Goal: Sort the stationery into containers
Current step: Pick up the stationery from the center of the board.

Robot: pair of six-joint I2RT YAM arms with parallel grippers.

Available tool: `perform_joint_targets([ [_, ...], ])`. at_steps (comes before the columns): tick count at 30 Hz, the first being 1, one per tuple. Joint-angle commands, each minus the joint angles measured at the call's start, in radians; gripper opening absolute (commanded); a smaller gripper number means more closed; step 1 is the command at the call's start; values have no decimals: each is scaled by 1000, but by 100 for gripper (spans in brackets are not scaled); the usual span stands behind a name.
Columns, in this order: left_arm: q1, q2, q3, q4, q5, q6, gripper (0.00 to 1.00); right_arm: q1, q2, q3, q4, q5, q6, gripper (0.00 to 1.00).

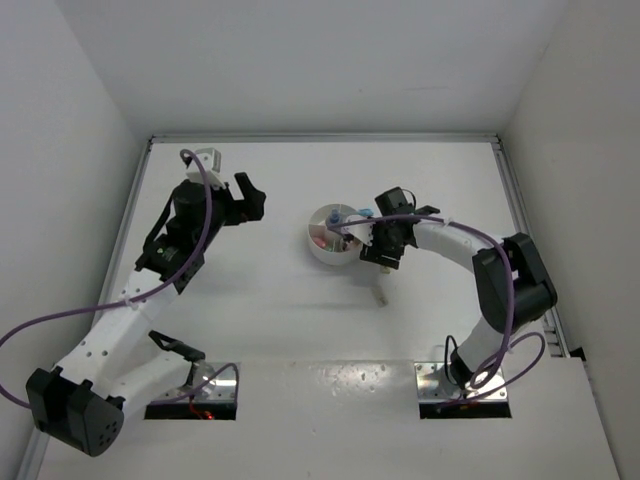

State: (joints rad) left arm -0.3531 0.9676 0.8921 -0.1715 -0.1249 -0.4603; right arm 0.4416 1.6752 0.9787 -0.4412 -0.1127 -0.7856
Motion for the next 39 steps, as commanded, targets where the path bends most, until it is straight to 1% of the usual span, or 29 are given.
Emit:
perform_joint_targets([
  [1, 5, -20, -12, 27, 24, 8, 100, -4, -8, 34, -77, -80, -6, 63],
  [6, 5, -20, -12, 27, 24, 8, 100, -23, 29, 34, -114, -90, -26, 63],
  [11, 5, -20, -12, 27, 24, 8, 100, -23, 66, 43, -114, -100, -35, 63],
  [13, 5, -20, -12, 27, 24, 8, 100, -23, 75, 34, -76, -59, -35, 63],
  [21, 5, -20, -12, 27, 24, 8, 100, -23, 84, 23, -68, -71, -35, 63],
  [23, 5, -20, -12, 27, 24, 8, 100, -23, 84, 5, -57, -61, -35, 60],
  [26, 5, -20, -12, 27, 24, 8, 100, -23, 93, -6, -47, -61, -35, 49],
  [27, 5, -29, -12, 27, 24, 8, 100, -23, 93, -6, -47, -71, -35, 43],
  [28, 5, -29, -12, 27, 24, 8, 100, -23, 93, -6, -47, -71, -35, 31],
  [31, 5, -29, -12, 27, 24, 8, 100, -23, 103, -6, -56, -80, -35, 18],
  [35, 5, -29, -12, 27, 24, 8, 100, -23, 103, -6, -56, -81, -35, 12],
  [36, 5, -29, -12, 27, 24, 8, 100, -23, 103, -6, -56, -81, -35, 12],
  [39, 5, -29, -12, 27, 24, 8, 100, -23, 43, 4, -74, -56, -14, 9],
])
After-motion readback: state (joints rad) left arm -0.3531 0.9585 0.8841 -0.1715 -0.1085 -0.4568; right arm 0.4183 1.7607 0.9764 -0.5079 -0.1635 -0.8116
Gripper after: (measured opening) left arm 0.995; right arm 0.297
